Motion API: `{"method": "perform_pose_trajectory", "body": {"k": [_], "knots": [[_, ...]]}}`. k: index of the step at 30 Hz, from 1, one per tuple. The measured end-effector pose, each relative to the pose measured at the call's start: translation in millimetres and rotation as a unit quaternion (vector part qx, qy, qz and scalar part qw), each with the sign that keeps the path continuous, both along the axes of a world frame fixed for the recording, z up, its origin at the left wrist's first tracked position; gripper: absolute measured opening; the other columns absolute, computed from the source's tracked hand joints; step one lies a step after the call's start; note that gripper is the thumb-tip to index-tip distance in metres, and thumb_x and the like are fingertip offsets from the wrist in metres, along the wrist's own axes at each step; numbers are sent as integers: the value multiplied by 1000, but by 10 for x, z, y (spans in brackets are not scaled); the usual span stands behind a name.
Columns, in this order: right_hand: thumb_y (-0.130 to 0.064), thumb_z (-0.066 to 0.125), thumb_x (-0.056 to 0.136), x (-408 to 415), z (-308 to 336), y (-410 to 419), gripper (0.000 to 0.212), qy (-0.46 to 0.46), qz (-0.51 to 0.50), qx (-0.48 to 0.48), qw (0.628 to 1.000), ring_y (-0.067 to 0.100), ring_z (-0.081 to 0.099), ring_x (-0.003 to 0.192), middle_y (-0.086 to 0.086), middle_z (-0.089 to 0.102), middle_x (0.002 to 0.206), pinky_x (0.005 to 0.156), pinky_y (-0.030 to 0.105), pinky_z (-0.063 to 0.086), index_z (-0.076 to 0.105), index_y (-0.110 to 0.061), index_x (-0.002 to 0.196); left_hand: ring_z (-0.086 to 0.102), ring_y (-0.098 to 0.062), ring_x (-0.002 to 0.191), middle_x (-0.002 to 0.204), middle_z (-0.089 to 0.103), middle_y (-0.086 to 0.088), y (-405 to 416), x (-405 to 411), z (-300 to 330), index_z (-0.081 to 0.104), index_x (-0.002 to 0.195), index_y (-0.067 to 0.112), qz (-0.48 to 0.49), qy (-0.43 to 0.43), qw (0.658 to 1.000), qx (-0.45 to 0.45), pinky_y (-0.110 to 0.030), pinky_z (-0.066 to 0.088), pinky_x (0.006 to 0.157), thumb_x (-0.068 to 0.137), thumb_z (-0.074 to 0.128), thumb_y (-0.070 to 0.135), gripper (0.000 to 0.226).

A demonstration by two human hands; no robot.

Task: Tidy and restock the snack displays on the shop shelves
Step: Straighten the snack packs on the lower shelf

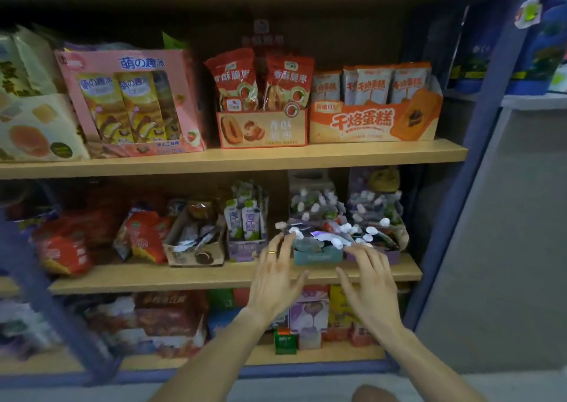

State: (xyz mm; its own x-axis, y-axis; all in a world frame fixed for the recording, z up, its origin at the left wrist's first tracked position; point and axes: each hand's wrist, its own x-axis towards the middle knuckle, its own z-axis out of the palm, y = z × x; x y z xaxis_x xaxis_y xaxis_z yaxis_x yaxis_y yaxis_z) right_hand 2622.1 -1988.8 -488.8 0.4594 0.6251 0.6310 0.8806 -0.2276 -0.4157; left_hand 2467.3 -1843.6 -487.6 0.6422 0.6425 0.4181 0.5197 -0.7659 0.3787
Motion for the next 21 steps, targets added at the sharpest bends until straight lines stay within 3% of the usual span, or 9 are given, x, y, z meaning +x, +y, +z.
{"method": "perform_pose_trajectory", "body": {"k": [3, 7, 10, 15, 21], "knots": [[-34, 67, 93, -40, 43, 165, 44, 6, 29, -26, 999, 19, 45, 132, -5, 50, 143, 103, 33, 45, 54, -23, 134, 39, -24, 142, 162, 33, 1, 23, -1, 17, 9, 161, 40, -14, 1, 999, -30, -40, 39, 112, 99, 59, 48, 80], [-34, 67, 94, -66, 53, 362, 50, 33, 40, -69, 996, 22, 39, 140, -2, 43, 153, 105, 34, 44, 50, -25, 140, 50, -31, 134, 157, 42, -7, 56, -64, 35, 6, 162, 35, -4, 3, 999, -54, -45, 48, 103, 100, 59, 44, 83], [-31, 71, 91, -142, 50, 400, 53, 45, 32, -76, 996, 26, 40, 140, 3, 43, 153, 105, 38, 46, 51, -23, 139, 46, -30, 139, 157, 42, -8, 98, -141, -4, 5, 163, 31, 8, 3, 997, -73, -45, 48, 106, 99, 60, 46, 86], [-27, 74, 88, -333, 94, 411, 52, -11, 16, -38, 999, 26, 43, 134, 3, 48, 147, 104, 42, 50, 54, -22, 135, 47, -25, 139, 161, 39, -2, 161, -268, -50, 13, 163, 27, 38, -13, 996, -82, -42, 47, 108, 98, 62, 43, 83], [-25, 67, 94, -770, 174, 590, 47, 13, 131, -17, 991, 12, 45, 133, -7, 48, 143, 103, 26, 43, 53, -23, 138, 53, -24, 128, 142, 52, -4, 235, -507, -68, 34, 151, 22, 115, -58, 989, -71, -38, 51, 98, 99, 62, 32, 60]]}}
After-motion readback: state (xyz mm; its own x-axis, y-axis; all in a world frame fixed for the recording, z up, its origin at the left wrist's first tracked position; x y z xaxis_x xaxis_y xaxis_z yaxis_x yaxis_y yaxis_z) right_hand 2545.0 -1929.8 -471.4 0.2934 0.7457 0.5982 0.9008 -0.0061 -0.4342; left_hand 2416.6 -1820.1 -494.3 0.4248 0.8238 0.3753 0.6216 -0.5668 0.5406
